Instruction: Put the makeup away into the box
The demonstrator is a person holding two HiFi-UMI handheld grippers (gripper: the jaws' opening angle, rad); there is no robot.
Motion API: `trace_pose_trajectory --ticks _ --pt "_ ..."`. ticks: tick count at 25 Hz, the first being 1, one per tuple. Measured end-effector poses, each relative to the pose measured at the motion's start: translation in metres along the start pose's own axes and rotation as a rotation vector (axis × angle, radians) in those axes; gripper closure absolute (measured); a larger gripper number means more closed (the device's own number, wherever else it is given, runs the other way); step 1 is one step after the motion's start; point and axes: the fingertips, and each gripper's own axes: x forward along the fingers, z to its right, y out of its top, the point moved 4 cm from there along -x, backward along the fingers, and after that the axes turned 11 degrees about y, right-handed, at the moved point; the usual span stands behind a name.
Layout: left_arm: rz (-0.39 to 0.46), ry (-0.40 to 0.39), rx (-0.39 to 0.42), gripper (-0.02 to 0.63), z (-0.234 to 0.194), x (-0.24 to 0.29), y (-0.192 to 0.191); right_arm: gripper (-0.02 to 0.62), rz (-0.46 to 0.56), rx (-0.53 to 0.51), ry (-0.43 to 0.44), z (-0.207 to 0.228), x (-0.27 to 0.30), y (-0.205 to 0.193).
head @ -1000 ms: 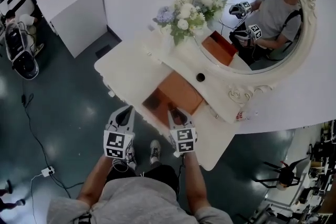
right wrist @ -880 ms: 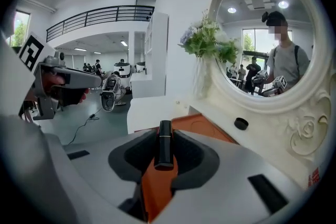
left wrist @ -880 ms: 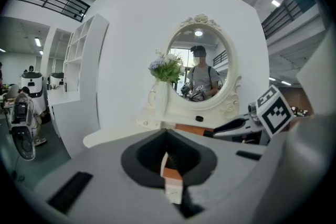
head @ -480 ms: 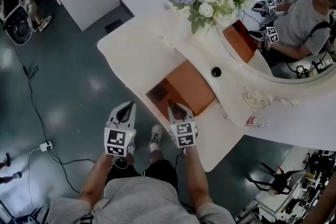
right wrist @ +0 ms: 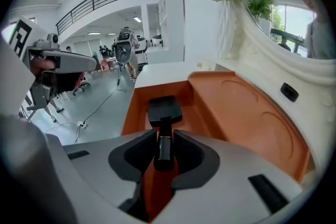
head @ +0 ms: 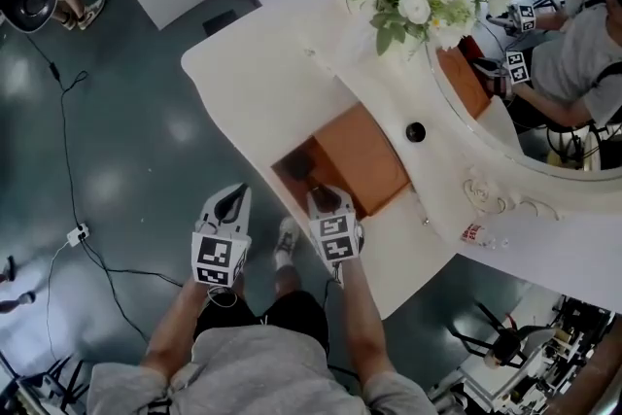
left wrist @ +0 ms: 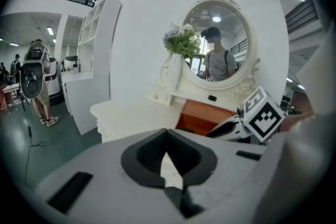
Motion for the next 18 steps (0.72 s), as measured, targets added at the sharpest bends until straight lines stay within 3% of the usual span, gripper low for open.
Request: trace_pose_trajectory --ticks 12,16,18 --pt "-0.02 0.001 0.003 0.606 0.0055 -0.002 -0.0086 0.485 -0.018 0.007 0.003 0.0025 0.0035 -0.0002" --pt "-0.01 0.002 0.013 0.606 0.006 -0.0043 -0.0048 0.388 0.013 0.058 0.03 -0.0012 -0.0008 0.0029" --pt "-0.002 0.003 0.018 0.606 0.0059 -0.0066 -0.0011 0.387 0.023 0.065 0.034 -0.0026 -0.0045 0.0034"
